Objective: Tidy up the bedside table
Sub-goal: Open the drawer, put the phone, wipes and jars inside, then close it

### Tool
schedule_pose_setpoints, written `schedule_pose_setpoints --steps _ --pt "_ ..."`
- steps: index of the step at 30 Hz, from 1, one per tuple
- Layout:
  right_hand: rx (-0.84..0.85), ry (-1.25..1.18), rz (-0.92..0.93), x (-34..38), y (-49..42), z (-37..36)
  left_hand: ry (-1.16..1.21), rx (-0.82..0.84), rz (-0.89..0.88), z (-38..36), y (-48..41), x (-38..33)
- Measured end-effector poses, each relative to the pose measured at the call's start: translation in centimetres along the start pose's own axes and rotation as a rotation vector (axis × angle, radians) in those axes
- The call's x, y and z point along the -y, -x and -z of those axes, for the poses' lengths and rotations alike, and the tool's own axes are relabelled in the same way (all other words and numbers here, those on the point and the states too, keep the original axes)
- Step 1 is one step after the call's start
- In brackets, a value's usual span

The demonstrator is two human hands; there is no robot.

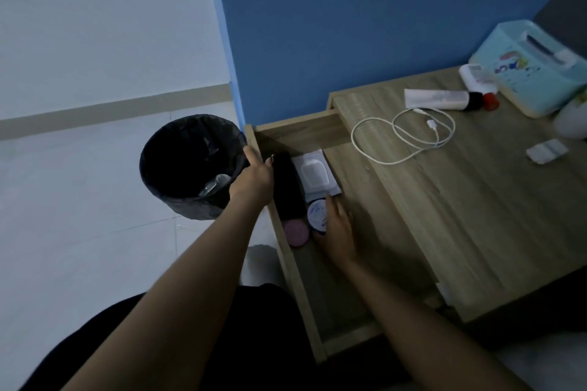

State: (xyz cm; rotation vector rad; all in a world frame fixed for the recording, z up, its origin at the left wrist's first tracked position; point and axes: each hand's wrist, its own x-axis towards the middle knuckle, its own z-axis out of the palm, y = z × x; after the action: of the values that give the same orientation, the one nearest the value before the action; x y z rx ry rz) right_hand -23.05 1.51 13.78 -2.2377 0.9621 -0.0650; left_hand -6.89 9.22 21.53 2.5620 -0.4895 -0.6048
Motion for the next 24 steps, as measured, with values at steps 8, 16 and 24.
schedule_pose_setpoints --steps 8,16,24 --pt "0.107 0.076 0.031 -0.6 -0.1 -0.4 0.025 -0.001 0.0 -0.4 -0.5 0.7" --pt "-0.471 0.108 0.349 1.2 2.4 10.8 0.027 -0.004 -0.012 -0.5 -0.8 1.1" --pt "-0.578 0.24 0.1 -6.1 1.4 16.2 0.035 0.02 -0.07 -0.2 0.1 0.9"
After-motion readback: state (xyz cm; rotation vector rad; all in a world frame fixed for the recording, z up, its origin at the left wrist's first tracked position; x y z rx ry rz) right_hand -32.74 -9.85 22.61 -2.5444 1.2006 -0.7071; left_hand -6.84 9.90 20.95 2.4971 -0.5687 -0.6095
